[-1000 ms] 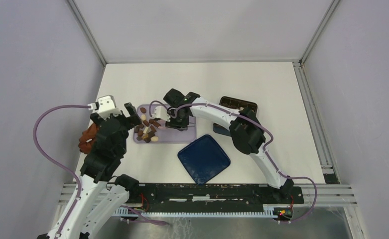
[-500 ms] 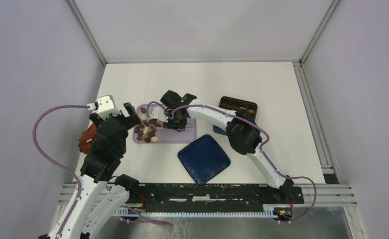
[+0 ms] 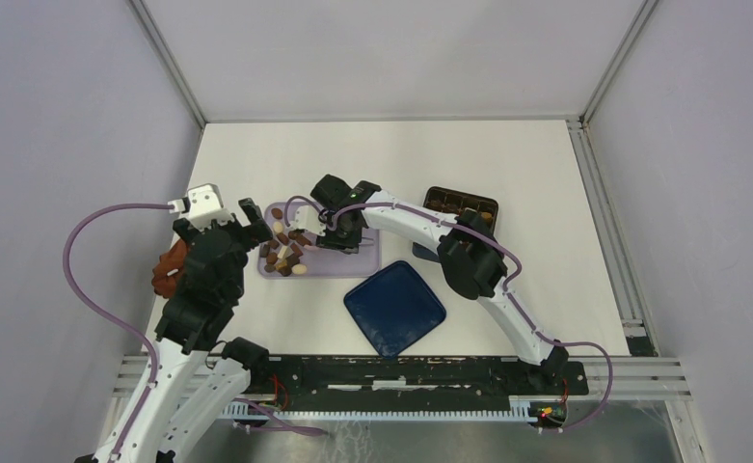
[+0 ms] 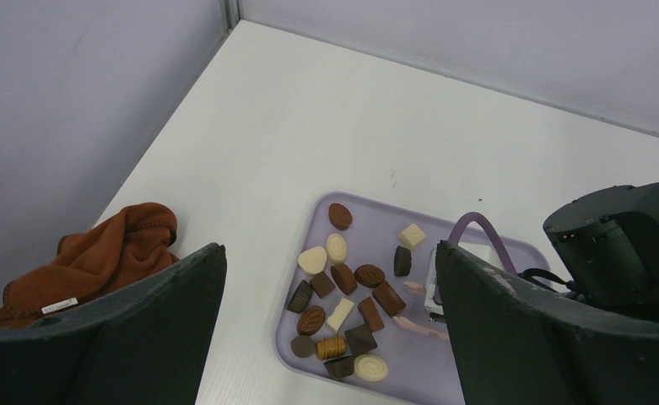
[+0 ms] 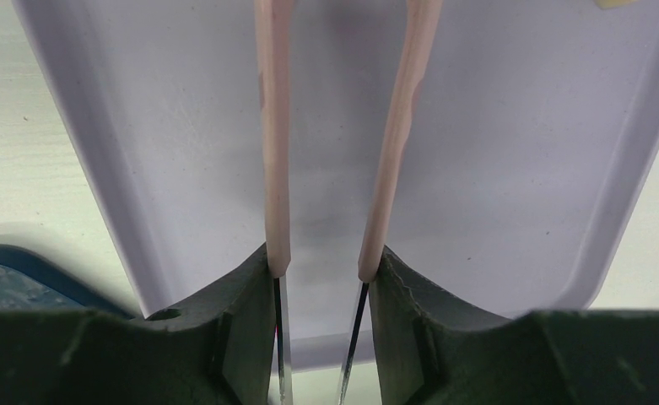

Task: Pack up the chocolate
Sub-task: Pick up the fake chocolate from the plate.

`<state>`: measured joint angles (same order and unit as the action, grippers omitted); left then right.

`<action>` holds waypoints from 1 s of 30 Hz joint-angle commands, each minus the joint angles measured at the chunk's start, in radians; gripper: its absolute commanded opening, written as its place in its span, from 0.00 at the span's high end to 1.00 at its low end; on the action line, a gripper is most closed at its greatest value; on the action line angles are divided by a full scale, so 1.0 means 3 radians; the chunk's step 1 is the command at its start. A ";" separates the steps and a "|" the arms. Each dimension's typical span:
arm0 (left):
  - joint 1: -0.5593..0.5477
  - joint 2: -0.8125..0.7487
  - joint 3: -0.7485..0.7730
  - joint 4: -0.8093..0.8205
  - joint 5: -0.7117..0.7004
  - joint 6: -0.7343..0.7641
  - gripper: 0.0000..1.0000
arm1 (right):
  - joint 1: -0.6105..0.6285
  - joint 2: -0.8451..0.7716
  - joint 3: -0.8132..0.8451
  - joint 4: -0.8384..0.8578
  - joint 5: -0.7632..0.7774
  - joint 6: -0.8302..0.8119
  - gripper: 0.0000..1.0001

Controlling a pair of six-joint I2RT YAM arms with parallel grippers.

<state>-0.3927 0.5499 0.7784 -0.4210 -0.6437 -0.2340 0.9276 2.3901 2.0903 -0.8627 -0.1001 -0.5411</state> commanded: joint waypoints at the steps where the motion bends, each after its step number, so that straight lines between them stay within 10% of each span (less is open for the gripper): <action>1: 0.0022 0.0017 -0.0012 0.0115 0.0044 0.0063 0.02 | 0.0031 0.0049 0.0131 0.0012 0.0046 0.0074 0.54; 30: 0.0057 -0.0002 -0.0023 0.0130 0.0088 0.0069 0.02 | 0.0015 -0.0010 0.0039 0.0042 0.0186 0.0053 0.69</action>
<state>-0.3817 0.5545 0.7780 -0.4171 -0.6235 -0.2340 0.9356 2.4386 2.1368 -0.8639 -0.0727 -0.5209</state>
